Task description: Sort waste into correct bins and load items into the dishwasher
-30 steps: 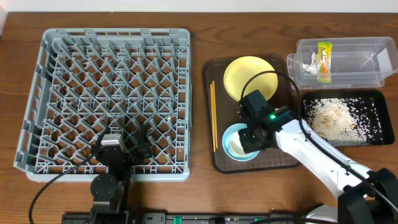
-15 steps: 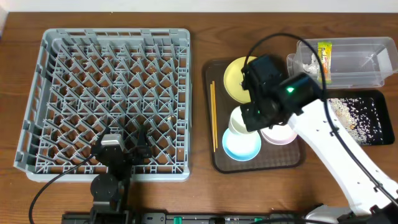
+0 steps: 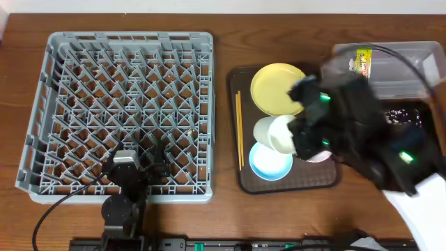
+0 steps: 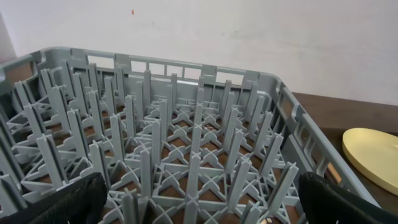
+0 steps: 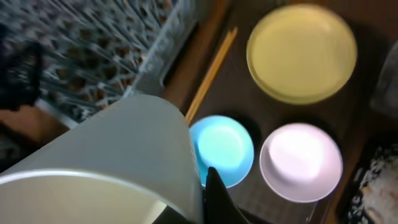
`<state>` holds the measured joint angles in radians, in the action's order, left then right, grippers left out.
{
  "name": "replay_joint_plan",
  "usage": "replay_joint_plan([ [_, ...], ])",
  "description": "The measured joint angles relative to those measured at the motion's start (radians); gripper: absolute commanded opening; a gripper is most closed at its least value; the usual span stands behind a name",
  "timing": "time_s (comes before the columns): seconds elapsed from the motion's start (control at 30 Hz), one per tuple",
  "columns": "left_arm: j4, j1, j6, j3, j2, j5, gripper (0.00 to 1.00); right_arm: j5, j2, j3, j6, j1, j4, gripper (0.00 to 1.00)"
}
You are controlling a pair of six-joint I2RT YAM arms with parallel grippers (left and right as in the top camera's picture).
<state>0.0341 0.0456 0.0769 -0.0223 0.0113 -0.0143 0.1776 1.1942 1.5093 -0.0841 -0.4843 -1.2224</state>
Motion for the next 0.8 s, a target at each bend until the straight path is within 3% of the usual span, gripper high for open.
replay_joint_plan([
  [0.2,0.0,0.0,0.0,0.0,0.0,0.0,0.98,0.201,-0.074,-0.106,0.092,0.146,0.096,0.01],
  [0.5,0.0,0.0,0.0,0.0,0.0,0.002,0.98,0.632,-0.05,-0.351,0.228,0.435,0.195,0.01],
  [0.8,-0.001,0.0,0.0,0.0,0.0,0.002,0.98,0.798,-0.05,-0.389,0.282,0.48,0.195,0.01],
])
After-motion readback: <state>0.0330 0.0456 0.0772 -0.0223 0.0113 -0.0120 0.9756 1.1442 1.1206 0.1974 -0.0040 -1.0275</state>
